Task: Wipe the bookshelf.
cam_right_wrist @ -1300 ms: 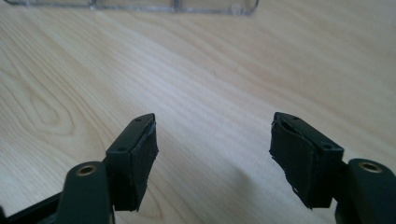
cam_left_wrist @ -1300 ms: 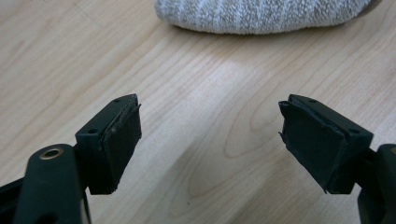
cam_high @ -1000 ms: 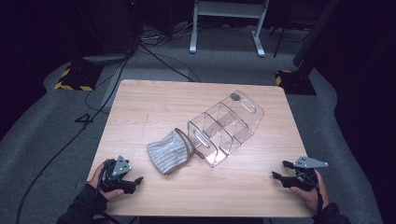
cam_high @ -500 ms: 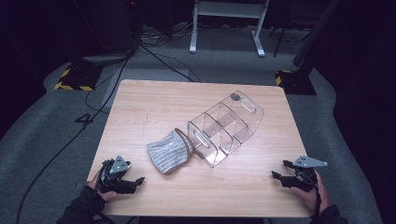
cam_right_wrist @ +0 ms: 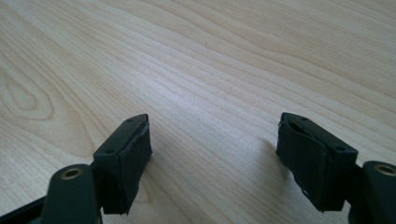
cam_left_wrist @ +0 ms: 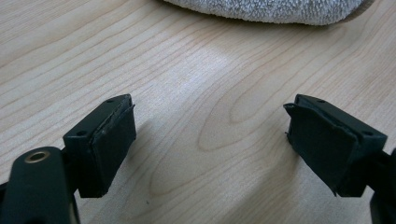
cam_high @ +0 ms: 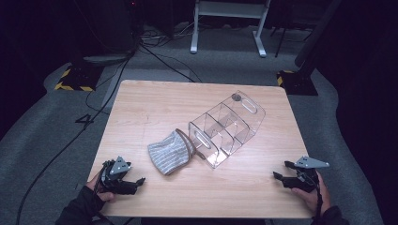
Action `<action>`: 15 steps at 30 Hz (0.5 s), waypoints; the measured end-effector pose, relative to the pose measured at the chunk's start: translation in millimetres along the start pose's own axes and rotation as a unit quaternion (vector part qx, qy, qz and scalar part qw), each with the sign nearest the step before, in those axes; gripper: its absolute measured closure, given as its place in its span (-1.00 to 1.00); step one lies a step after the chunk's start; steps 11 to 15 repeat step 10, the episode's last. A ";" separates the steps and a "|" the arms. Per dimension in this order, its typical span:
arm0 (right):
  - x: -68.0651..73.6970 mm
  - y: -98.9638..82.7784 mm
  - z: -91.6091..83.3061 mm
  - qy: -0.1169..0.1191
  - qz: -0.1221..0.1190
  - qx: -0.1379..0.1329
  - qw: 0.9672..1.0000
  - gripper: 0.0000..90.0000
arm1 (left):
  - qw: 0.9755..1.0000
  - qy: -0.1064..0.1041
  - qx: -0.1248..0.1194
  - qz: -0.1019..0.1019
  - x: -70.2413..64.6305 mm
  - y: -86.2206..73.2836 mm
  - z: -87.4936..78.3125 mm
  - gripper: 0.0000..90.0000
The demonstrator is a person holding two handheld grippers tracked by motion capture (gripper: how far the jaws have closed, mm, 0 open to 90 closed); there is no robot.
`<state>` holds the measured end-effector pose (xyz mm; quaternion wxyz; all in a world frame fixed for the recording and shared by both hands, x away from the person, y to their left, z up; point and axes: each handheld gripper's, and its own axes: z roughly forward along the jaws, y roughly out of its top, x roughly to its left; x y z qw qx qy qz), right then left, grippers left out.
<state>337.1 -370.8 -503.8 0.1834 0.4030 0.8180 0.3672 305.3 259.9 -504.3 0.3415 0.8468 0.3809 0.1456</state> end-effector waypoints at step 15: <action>0.1 0.1 0.1 -0.002 0.002 0.000 1.000 -0.42 | 1.000 0.000 0.000 0.000 0.1 0.0 0.0 -0.65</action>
